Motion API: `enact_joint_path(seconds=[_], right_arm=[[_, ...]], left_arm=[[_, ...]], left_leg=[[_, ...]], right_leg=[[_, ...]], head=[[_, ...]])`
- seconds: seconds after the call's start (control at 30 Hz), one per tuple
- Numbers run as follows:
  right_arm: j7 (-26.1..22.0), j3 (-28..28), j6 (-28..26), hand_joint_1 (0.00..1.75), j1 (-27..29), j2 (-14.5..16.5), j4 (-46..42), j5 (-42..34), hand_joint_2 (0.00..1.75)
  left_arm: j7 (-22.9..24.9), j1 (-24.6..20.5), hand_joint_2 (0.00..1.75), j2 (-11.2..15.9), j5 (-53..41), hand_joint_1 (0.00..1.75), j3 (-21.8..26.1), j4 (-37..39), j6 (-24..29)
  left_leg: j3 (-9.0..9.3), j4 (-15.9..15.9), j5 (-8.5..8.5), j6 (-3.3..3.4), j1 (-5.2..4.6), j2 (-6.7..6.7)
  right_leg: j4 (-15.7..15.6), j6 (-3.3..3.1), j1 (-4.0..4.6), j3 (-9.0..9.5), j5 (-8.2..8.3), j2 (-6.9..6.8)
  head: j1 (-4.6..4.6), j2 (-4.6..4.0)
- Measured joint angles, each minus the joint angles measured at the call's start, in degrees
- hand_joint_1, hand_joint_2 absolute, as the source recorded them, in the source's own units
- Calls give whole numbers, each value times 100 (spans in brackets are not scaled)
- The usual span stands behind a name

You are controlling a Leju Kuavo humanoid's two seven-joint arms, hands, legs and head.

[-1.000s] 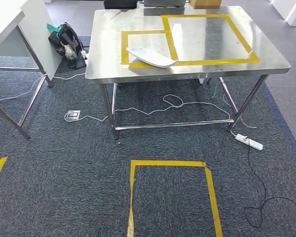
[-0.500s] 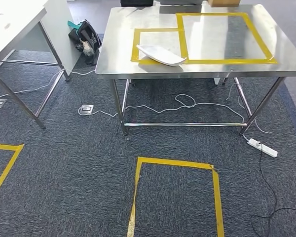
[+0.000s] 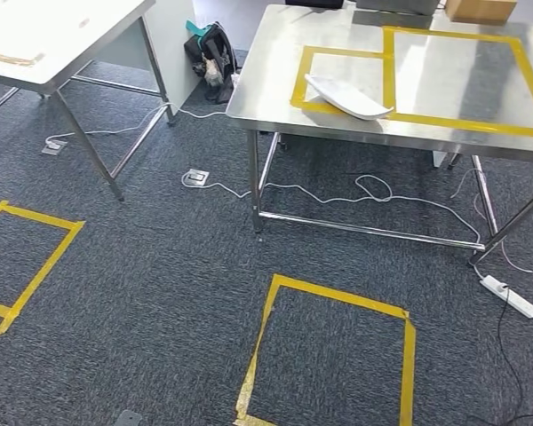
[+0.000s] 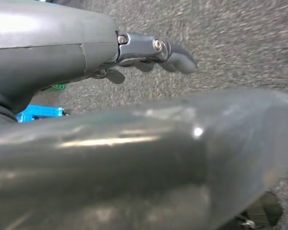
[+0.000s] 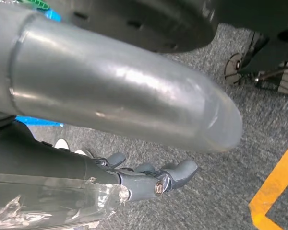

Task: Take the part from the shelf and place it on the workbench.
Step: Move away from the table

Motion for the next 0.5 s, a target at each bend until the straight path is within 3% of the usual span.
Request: enact_joint_path(seconds=[0.03, 0.1, 0.17, 0.23, 0.27, 0.3, 0.33, 0.4, 0.47, 0.5], right_arm=[[12, 2, 0, 0, -13, 1, 1, 8, 0], [22, 5, -1, 0, -30, 2, 2, 24, 0], [24, 7, -1, 0, -22, 2, 3, 34, 0], [25, 8, -1, 0, -4, 2, 4, 39, 0], [25, 8, -1, 0, 1, 2, 4, 39, 0], [24, 8, -1, 0, 3, 2, 4, 40, 0], [24, 9, 4, 0, 2, 2, 4, 44, 0], [24, 16, 32, 0, -6, 2, 4, 56, 0], [31, 35, 56, 0, -14, 2, 5, 70, 0], [42, 44, 57, 0, -16, 2, 6, 77, 0]], left_arm=[[0, 18, 0, -19, -19, 0, 0, 1, -2], [1, 40, 0, -46, -36, 0, 2, 2, -3], [1, 20, 0, -65, -51, 0, 4, 2, -14], [1, 9, 0, -79, -74, 0, 4, 2, -36], [1, 14, 0, -85, -82, 0, 4, 2, -47], [1, 20, 0, -91, -86, 0, 4, 2, -55], [1, 22, 0, -95, -92, 0, 4, 2, -62], [5, 9, 0, -104, -115, 0, 3, 2, -81], [15, -2, 0, -109, -143, 0, 2, 2, -102], [21, 4, 0, -110, -155, 0, 1, 4, -110]], left_leg=[[-12, -9, 21, 30, 5, -70], [-28, -29, 71, 97, 27, -198], [-64, -32, 109, 149, 35, -335], [-97, -30, 134, 175, 17, -496], [-103, -28, 144, 177, 8, -582], [-104, -27, 152, 171, 3, -671], [-101, -24, 160, 163, 2, -760], [-118, -8, 175, 130, 3, -916], [-178, 8, 204, 63, 22, -1044], [-210, 11, 224, 21, 35, -1109]], right_leg=[[-3, 36, -13, -2, -5, -10], [203, 100, -38, -82, -175, 237], [869, 129, -47, -359, -563, 600], [1541, 124, -40, -646, -829, 722], [1616, 114, -35, -672, -805, 740], [1452, 96, -33, -585, -671, 761], [1096, 75, -34, -404, -466, 812], [311, 35, -57, -8, -202, 1073], [-18, 5, -61, 162, -178, 1236], [-41, -9, -51, 171, -175, 1197]], head=[[-1, 0], [11, 0], [27, 0], [32, 0], [36, 0], [35, 0], [37, 0], [35, 0], [32, 0], [31, 0]])
